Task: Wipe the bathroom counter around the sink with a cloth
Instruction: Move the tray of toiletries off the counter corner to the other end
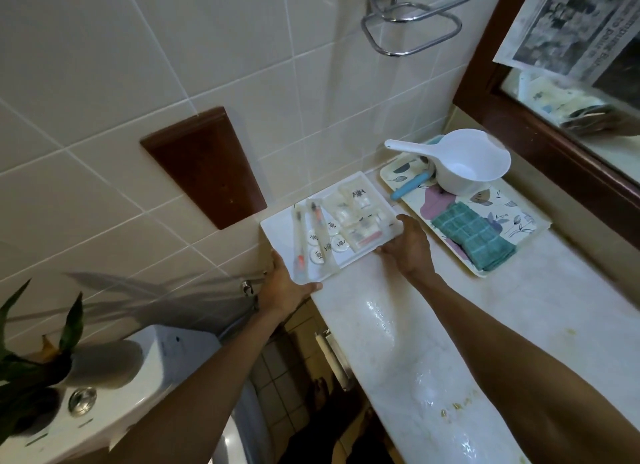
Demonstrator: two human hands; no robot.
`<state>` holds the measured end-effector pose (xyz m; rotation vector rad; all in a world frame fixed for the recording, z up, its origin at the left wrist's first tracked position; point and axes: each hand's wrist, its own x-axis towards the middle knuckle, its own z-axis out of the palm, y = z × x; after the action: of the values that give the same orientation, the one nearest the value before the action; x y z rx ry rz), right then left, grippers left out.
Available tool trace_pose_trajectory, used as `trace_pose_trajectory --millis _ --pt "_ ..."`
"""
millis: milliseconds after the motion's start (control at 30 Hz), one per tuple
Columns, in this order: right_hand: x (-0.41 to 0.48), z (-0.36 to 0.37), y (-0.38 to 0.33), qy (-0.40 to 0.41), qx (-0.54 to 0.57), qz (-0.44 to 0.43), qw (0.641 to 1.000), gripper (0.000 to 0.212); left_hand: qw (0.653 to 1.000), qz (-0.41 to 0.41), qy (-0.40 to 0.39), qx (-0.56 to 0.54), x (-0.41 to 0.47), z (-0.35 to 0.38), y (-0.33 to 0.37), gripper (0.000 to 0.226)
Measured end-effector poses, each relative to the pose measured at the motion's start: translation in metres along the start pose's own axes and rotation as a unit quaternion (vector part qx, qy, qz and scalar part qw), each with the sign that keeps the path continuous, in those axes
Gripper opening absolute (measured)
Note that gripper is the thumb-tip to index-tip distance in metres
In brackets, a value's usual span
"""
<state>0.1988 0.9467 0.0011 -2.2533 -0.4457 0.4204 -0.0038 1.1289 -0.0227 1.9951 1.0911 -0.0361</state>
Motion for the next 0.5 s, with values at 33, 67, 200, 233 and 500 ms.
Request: trace_pose_trajectory --millis 33,67,200,233,500 --pt "-0.002 0.001 0.001 0.001 -0.006 -0.004 1.000 0.068 0.999 0.002 0.011 0.034 0.000 -0.002 0.003 0.116" --pt "-0.004 0.001 0.003 0.006 -0.014 -0.008 1.000 0.070 0.996 -0.002 0.027 0.079 0.000 -0.005 0.006 0.123" --pt "-0.019 -0.011 0.011 0.041 -0.051 -0.040 0.997 0.064 0.988 0.019 0.091 0.127 0.004 -0.008 0.031 0.122" --pt "-0.023 -0.017 0.016 0.051 -0.056 -0.044 0.996 0.060 0.986 0.047 0.104 0.121 0.004 -0.004 0.041 0.110" --pt "-0.047 -0.101 0.089 0.193 -0.105 -0.030 0.975 0.034 0.947 0.305 0.001 0.102 0.009 0.083 0.145 0.035"
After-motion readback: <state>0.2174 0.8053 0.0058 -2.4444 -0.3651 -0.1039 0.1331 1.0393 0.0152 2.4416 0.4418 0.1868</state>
